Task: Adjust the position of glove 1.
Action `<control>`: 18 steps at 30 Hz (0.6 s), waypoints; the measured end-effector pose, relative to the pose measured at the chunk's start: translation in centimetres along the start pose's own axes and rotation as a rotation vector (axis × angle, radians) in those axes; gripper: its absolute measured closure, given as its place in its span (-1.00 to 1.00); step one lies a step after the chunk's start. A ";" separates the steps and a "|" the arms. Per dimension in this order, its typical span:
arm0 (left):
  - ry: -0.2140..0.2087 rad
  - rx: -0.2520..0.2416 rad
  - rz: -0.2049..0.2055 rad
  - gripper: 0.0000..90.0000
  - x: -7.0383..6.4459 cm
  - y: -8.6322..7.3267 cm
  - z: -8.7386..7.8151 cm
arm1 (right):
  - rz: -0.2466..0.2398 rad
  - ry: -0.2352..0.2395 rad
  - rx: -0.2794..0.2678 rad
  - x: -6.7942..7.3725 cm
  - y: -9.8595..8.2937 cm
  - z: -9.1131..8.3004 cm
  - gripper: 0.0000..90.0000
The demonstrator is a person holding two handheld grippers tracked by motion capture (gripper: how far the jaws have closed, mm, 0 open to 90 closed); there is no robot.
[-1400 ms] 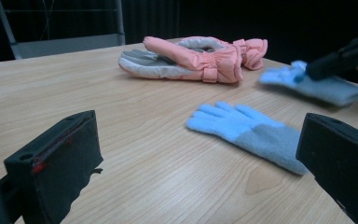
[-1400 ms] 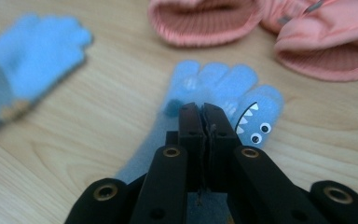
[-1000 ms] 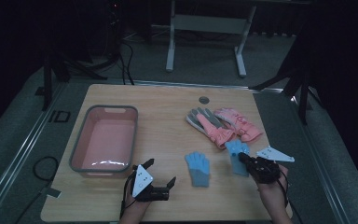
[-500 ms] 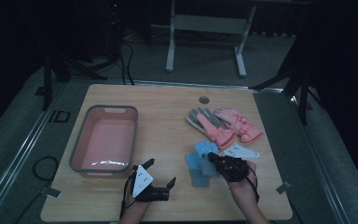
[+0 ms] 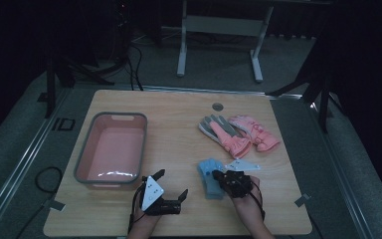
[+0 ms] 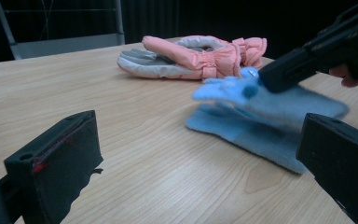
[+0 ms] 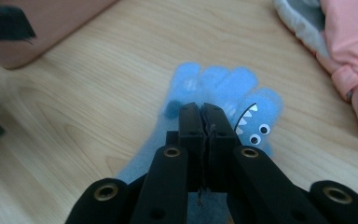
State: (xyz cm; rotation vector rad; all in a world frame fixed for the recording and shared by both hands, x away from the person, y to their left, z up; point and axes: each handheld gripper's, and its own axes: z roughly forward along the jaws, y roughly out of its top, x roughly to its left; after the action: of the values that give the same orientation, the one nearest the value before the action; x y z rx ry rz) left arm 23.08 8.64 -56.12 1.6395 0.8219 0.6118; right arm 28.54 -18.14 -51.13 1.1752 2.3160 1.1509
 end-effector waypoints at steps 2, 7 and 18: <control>-0.003 -0.001 -0.001 -1.00 0.0 0.0 0.0 | 0.000 -0.001 0.009 0.0 -0.2 0.3 0.94; -0.004 -0.002 -0.005 -1.00 0.1 0.0 0.0 | 0.017 0.002 0.023 -0.1 -0.7 0.8 0.94; -0.007 0.005 0.002 -1.00 0.1 0.0 0.0 | 0.033 0.013 0.058 -0.7 -1.5 2.2 0.93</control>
State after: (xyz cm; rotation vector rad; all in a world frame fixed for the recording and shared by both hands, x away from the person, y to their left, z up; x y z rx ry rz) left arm 23.14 8.67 -56.11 1.6462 0.8168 0.6059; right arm 29.38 -18.06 -53.77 1.2340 2.3634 1.1124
